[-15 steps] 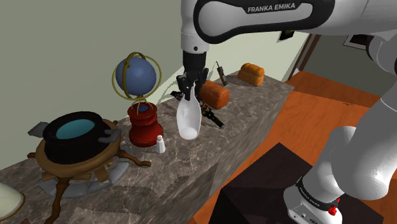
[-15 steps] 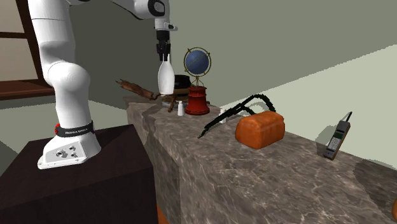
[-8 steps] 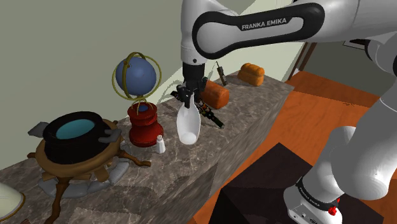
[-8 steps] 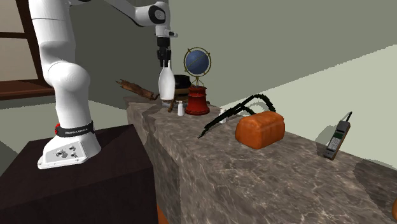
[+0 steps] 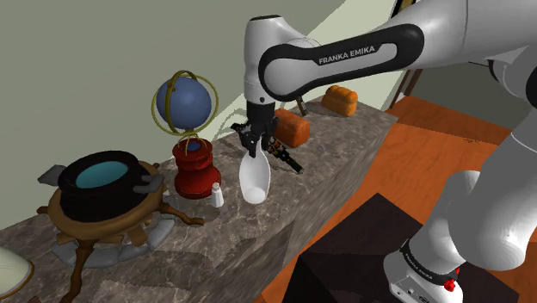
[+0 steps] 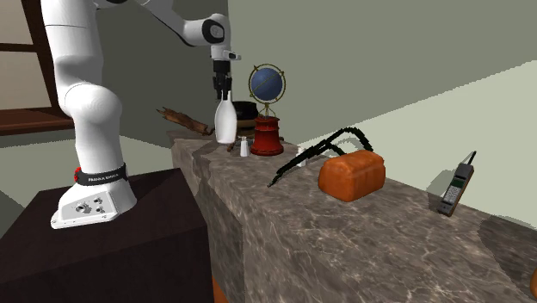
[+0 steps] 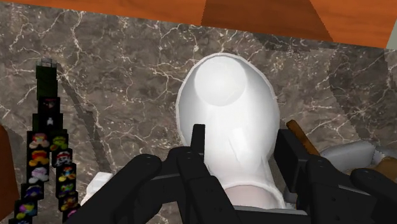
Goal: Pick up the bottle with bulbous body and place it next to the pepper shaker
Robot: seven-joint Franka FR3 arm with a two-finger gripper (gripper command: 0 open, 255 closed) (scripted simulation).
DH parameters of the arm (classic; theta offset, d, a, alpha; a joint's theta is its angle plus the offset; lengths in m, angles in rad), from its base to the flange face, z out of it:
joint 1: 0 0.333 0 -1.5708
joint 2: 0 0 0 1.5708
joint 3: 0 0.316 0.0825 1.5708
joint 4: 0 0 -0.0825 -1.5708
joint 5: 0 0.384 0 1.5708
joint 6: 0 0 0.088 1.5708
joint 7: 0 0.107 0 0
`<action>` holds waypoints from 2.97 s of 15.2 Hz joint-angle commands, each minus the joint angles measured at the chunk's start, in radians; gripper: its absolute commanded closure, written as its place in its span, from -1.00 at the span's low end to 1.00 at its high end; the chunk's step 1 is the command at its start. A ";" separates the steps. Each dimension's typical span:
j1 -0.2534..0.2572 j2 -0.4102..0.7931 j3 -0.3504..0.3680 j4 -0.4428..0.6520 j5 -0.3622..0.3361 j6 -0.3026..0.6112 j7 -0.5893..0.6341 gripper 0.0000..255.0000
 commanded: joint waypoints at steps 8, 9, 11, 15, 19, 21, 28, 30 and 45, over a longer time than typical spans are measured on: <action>0.001 0.035 0.000 -0.082 -0.003 0.118 0.000 1.00; 0.001 0.040 0.000 -0.090 -0.003 0.131 0.000 1.00; 0.001 0.050 0.001 -0.106 -0.004 0.157 0.001 1.00; 0.001 0.074 0.001 -0.134 -0.007 0.208 0.002 1.00; 0.002 0.103 0.000 -0.161 -0.010 0.265 0.003 1.00; 0.002 0.103 0.000 -0.161 -0.010 0.265 0.003 1.00; 0.002 0.103 0.000 -0.161 -0.010 0.265 0.003 -1.00; 0.002 0.103 0.000 -0.161 -0.010 0.265 0.003 -1.00; 0.000 0.049 0.000 -0.094 -0.004 0.144 -0.001 -1.00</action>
